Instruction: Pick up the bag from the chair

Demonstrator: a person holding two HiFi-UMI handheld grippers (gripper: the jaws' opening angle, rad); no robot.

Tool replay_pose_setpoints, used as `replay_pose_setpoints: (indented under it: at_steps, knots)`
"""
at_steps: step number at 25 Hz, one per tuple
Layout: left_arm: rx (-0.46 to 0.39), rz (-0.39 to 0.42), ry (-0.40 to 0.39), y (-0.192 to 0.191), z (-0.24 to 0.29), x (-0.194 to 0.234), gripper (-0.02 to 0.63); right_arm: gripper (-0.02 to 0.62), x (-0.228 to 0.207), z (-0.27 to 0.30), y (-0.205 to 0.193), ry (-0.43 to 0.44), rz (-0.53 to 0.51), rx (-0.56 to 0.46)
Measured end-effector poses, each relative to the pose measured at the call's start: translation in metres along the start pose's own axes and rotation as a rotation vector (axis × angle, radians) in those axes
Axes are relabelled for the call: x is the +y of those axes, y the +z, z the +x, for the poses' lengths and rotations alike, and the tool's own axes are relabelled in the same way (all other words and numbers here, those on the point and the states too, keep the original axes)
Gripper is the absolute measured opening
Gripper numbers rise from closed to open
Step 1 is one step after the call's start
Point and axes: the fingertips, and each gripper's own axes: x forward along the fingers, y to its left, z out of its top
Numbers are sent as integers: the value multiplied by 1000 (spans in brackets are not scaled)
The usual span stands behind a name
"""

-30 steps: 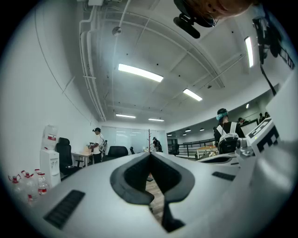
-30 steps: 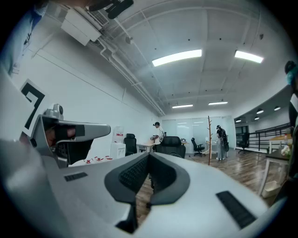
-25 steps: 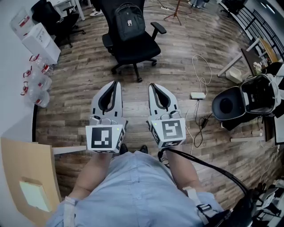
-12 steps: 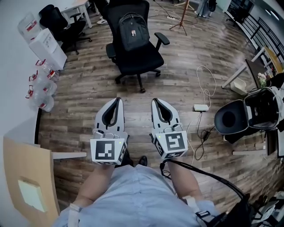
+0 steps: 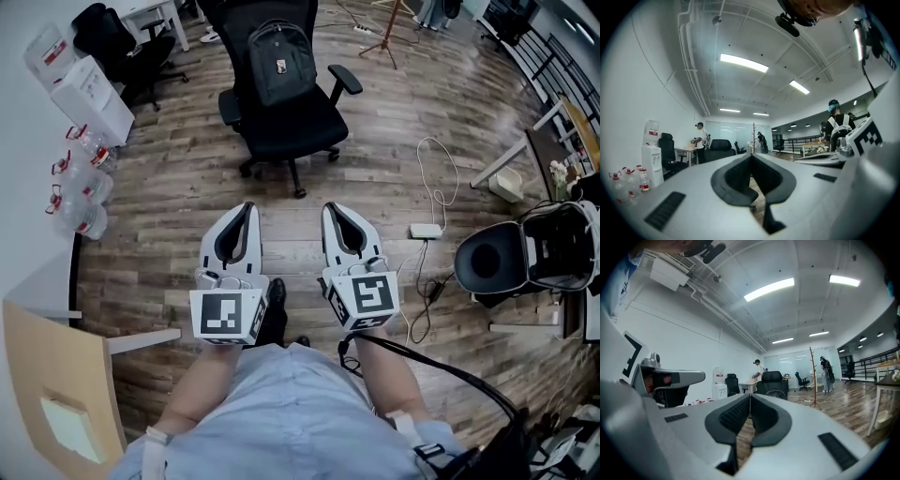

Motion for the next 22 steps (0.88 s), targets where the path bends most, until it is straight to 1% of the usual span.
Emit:
replay_pose_setpoints:
  at_steps: [5,8,12,16,22]
  knots:
    - [-24,-11,-29,6,57,30,2,3,-18,60,8,-14,-11,15]
    - [-46,-13,-47,10,86,49,2,3,-26,92,19,-29,-26,10]
    - [-65,-28,-52,11,121,74,2,3,-37,130,31,-43,-54,-6]
    - [-77,-26,-71,10,149,90,2,3,-48,163,36,-65,-57,-16]
    - [-55,-43,-92,-2,178,105,2,3,-54,194,33,-78,-67,3]
